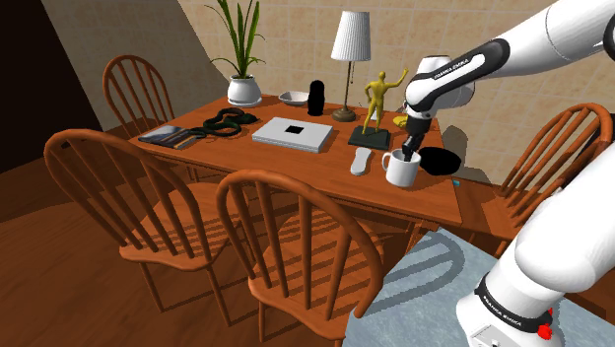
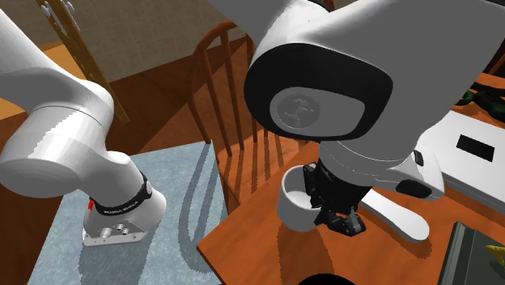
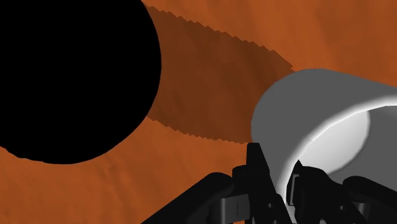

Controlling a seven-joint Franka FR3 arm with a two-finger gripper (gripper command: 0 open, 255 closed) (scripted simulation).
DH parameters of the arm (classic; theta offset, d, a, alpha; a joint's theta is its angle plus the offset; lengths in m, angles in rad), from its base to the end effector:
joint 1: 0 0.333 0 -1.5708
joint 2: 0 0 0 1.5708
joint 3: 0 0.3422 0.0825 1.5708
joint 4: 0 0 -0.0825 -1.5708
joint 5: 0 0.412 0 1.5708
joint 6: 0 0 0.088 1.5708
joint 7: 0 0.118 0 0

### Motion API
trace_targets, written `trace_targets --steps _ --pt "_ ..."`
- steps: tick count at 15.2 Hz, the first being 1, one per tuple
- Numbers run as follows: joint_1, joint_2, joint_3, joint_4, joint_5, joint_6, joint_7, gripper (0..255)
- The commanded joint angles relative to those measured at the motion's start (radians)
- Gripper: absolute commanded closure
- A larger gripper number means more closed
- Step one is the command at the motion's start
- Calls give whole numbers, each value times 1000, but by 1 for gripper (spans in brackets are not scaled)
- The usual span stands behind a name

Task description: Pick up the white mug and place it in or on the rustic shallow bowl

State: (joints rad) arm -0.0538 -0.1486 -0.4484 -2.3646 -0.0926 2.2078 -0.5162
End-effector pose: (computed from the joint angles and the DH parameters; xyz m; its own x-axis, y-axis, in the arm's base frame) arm 0.4339 -0.2435 0.3757 0.9969 0.0749 -0.0228 0.0748 -0.9972 -0.0026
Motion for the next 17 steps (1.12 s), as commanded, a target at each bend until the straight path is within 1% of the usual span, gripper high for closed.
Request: trace_targets --steps 1,17 --pt "0 -17 3 15 -6 -31 5 255" --pt "-1 -105 28 156 -28 -256 26 255"
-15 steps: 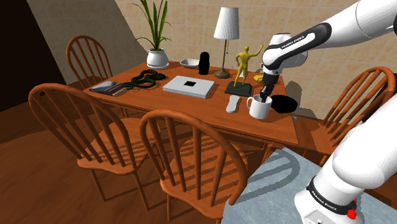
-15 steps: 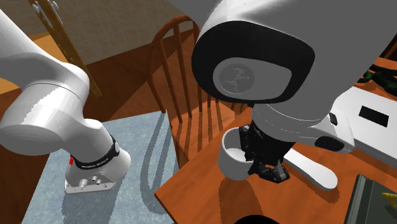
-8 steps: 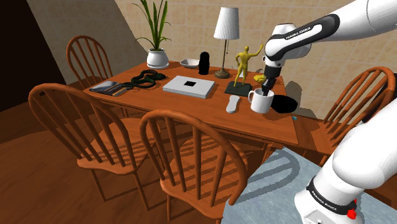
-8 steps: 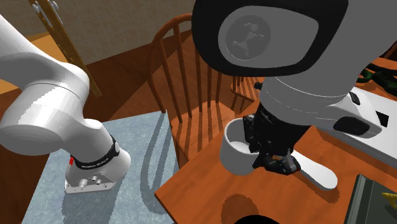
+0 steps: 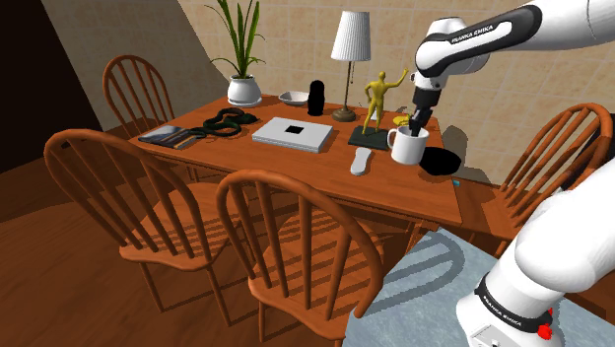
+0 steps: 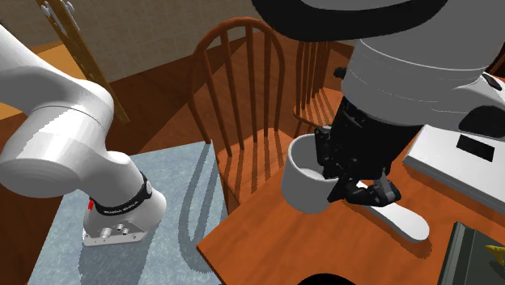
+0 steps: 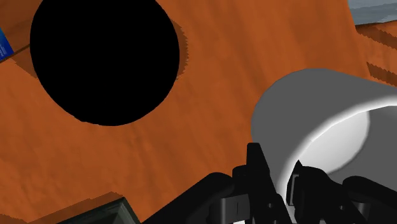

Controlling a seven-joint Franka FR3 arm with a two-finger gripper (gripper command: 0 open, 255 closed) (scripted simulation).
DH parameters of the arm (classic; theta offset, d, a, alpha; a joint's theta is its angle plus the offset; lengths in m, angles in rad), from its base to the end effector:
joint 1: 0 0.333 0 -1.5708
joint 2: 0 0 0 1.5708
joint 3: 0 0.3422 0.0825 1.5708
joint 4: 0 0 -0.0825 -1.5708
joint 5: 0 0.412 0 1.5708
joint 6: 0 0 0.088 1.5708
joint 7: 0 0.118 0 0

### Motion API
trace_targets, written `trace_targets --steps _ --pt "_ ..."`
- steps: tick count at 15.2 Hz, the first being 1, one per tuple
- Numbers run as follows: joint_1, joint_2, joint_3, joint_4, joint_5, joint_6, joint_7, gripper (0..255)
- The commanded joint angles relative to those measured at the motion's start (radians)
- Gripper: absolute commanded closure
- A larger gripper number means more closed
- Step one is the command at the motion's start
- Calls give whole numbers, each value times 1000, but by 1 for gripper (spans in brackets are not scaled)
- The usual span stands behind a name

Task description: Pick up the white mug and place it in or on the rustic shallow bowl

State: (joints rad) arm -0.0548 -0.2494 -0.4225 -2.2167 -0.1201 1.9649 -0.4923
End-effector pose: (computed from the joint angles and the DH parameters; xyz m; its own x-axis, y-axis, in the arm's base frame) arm 0.4349 -0.2445 0.4721 0.9969 0.0751 -0.0228 0.0751 -0.9972 -0.0026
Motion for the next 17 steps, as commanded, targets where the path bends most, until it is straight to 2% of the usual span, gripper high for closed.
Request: trace_targets --steps 1,5,11,17 --pt "1 -7 3 19 -1 -26 2 255" --pt "2 -18 8 59 -2 -76 4 255" --pt "-45 75 -95 177 17 -99 -162 255" --pt "-101 215 -193 337 84 -131 -344 255"
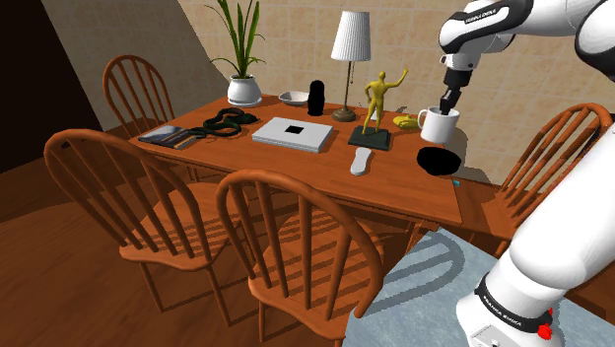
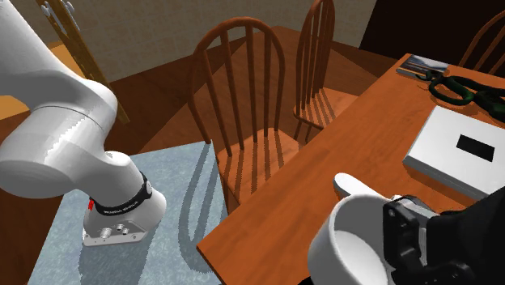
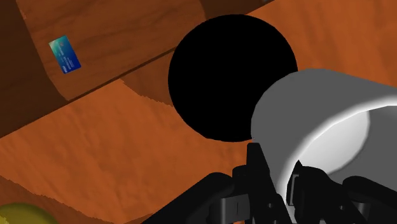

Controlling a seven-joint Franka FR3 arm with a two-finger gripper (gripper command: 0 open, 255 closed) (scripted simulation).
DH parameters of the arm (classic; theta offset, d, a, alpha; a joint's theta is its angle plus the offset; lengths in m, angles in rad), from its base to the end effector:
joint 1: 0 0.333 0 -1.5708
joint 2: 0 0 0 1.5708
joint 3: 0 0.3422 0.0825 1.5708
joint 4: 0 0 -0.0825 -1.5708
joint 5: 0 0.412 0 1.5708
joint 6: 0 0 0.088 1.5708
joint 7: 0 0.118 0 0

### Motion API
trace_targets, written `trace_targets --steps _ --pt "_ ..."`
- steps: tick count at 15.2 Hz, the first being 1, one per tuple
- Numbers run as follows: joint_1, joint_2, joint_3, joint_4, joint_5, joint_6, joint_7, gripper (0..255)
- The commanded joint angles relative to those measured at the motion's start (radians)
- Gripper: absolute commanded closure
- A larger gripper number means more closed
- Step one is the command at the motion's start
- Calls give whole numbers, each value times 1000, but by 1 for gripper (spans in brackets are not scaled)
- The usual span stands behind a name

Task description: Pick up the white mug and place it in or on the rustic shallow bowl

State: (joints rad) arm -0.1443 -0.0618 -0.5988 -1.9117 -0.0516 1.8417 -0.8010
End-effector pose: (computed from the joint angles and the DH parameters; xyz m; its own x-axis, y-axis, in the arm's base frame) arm 0.4119 -0.3929 0.5205 0.9970 0.0733 -0.0236 0.0733 -0.9973 -0.0033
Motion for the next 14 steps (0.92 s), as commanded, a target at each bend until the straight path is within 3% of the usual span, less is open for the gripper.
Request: trace_targets --steps 1,4,14 --pt "-23 56 -32 64 32 -15 -67 255" --pt "-59 132 -63 147 78 -37 -145 255" --pt "-62 153 -61 33 93 93 -154 255"
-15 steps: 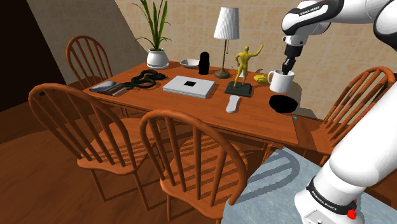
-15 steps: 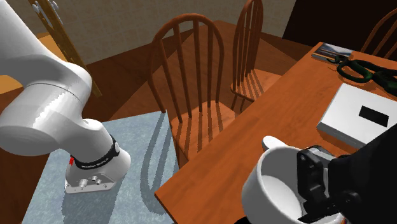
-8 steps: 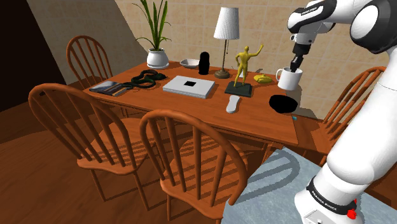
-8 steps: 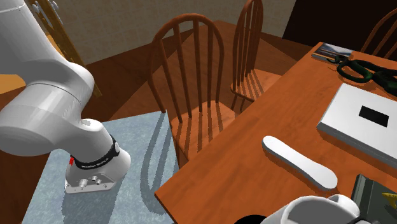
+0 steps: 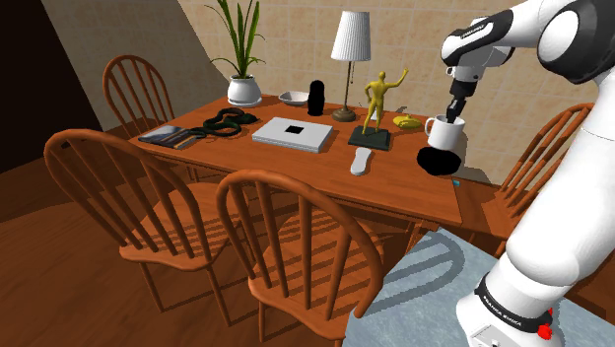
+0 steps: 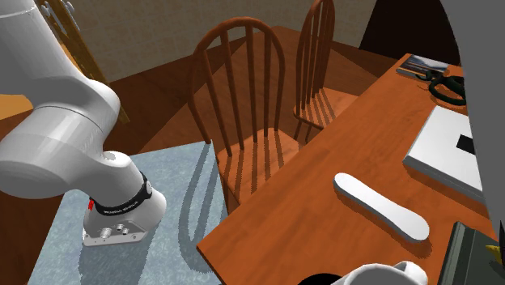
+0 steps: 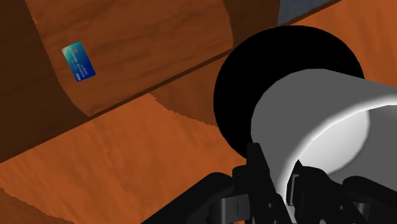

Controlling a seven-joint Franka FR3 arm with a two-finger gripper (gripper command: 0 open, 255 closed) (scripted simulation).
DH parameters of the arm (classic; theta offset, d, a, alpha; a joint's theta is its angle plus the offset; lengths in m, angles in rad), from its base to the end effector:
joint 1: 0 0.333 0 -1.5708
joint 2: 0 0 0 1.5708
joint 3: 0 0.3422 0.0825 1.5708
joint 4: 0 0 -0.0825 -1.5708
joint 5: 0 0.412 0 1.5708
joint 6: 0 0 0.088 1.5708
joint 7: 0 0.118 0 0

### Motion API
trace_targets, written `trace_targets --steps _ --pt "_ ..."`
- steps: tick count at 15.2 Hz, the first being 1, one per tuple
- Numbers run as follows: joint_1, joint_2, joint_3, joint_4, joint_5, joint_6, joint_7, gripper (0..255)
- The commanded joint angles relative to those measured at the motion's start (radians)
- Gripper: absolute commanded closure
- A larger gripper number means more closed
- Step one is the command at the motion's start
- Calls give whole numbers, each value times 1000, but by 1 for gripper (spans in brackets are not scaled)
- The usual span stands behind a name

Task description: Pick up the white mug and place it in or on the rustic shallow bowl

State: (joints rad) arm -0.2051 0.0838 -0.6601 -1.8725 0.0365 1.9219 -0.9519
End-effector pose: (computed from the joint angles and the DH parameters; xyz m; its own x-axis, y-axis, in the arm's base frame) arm 0.4011 -0.4532 0.4780 0.9969 0.0751 -0.0236 0.0750 -0.9972 -0.0033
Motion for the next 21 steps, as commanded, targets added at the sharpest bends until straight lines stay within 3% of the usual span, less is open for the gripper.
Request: trace_targets --steps 1,7,15,16,21 --pt "-2 11 0 -16 8 26 -5 255" --pt "-6 40 2 -75 29 107 -19 255" --pt "-6 40 2 -75 29 107 -19 255" --pt "-6 40 2 -75 29 107 -19 0" --pt "-6 40 2 -75 29 107 -19 0"
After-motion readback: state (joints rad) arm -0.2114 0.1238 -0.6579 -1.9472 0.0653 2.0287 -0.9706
